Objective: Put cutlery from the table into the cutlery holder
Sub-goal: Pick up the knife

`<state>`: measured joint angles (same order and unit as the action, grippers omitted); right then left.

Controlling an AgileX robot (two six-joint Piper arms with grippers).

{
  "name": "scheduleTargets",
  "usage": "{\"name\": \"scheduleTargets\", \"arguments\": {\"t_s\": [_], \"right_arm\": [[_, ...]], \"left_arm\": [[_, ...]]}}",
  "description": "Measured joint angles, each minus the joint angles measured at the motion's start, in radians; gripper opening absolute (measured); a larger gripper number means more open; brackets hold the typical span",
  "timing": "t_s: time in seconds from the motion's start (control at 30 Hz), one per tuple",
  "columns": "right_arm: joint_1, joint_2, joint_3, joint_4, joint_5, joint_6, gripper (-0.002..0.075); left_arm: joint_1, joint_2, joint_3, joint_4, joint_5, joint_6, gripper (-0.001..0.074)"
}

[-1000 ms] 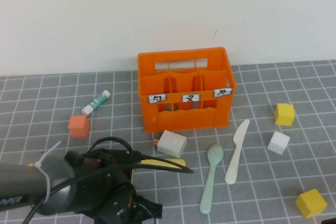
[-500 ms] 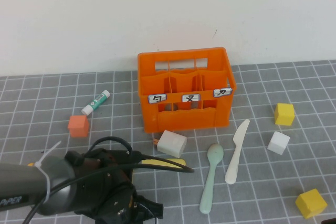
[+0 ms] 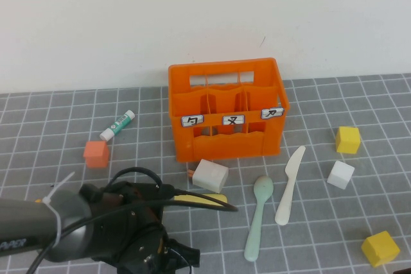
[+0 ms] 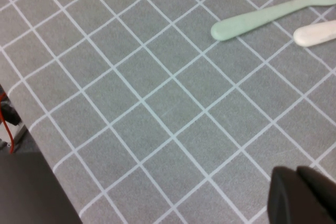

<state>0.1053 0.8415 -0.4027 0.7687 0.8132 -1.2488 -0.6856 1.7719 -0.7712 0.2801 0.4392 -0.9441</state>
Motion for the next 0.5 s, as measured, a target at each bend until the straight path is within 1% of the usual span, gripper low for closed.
{"name": "scheduleTargets", "arguments": {"t_s": [0.17, 0.27, 0.33, 0.37, 0.5], "right_arm": [[0.000, 0.000, 0.000, 0.000, 0.000, 0.000, -0.0003], [0.000, 0.000, 0.000, 0.000, 0.000, 0.000, -0.0003], [0.000, 0.000, 0.000, 0.000, 0.000, 0.000, -0.0003], [0.000, 0.000, 0.000, 0.000, 0.000, 0.000, -0.0003], [0.000, 0.000, 0.000, 0.000, 0.000, 0.000, -0.0003]], "left_arm": [[0.000, 0.015, -0.006, -0.017, 0.006, 0.000, 0.0288], [0.000, 0.015, -0.008, -0.027, 0.006, 0.000, 0.0244], [0.000, 0.015, -0.010, -0.029, 0.006, 0.000, 0.0186], [0.000, 0.015, -0.010, -0.030, 0.007, 0.000, 0.0173], [0.000, 0.015, -0.012, -0.032, 0.010, -0.002, 0.0173]]}}
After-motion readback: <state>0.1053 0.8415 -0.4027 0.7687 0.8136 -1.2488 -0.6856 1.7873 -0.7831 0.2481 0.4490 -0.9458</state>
